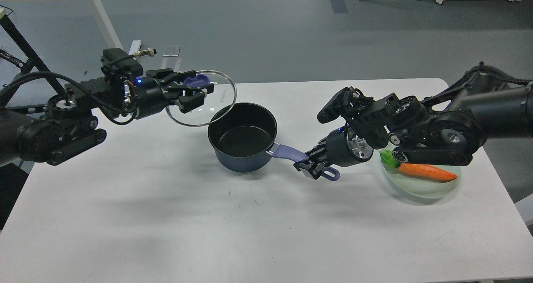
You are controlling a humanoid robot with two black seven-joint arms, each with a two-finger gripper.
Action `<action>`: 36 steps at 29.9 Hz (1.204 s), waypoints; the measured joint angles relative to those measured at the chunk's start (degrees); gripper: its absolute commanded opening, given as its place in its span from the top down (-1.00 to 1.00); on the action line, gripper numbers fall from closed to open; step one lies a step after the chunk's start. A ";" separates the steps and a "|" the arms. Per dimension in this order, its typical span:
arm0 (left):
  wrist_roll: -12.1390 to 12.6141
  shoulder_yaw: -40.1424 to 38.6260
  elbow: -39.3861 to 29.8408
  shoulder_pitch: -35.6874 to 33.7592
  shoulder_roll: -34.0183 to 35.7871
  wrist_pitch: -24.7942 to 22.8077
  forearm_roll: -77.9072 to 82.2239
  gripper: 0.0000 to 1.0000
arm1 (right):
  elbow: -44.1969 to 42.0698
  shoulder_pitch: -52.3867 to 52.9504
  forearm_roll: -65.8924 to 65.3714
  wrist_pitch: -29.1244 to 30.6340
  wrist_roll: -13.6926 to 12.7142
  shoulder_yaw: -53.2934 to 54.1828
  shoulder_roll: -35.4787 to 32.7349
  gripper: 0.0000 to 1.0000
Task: Open pot lid
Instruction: 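Lift the glass lid off the pot with the left gripper, then lower the glass lid onto the table beside the pot with the left gripper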
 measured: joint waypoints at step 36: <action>0.02 1.86 23.67 20.05 0.82 6.10 -3.47 -0.02 | 0.07 0.20 0.07 0.02 0.07 0.15 0.14 0.54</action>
